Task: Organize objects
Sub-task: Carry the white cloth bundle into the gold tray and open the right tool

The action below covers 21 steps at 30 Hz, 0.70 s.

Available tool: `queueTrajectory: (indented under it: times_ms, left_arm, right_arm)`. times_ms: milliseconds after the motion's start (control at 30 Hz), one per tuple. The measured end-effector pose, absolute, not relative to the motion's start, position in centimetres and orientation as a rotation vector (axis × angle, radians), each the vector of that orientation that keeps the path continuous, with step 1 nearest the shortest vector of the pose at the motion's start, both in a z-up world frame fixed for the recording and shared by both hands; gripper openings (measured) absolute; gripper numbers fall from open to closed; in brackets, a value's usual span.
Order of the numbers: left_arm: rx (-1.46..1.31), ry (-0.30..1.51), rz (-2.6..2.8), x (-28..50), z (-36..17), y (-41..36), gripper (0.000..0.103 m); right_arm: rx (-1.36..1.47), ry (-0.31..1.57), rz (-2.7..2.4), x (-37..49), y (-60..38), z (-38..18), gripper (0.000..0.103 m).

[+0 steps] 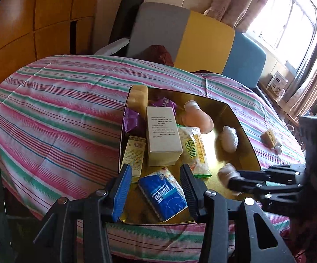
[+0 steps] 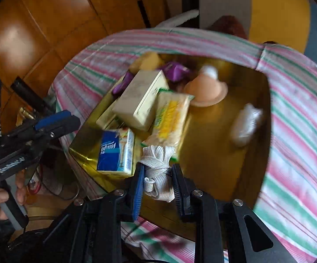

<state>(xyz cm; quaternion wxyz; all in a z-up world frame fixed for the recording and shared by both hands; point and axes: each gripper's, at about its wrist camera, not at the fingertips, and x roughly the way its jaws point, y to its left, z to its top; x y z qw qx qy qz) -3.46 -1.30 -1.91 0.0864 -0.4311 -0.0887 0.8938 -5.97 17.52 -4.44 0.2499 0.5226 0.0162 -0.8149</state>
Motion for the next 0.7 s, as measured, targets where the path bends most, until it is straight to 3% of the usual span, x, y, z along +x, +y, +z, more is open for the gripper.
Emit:
queueTrajectory:
  times_ms: [600,700]
  left_arm:
    - [-1.337,-0.309,2.645,-3.5,-3.6,-2.4,0.046]
    - [-1.331,-0.309,2.652,-3.5,-3.5,-2.5,0.046]
  right_arm:
    - [1.518,0.052,-2.146,-6.9,14.7,-8.4,0.029]
    - [1.472,-0.013,-2.181,-7.0,15.9,-7.1,0.042]
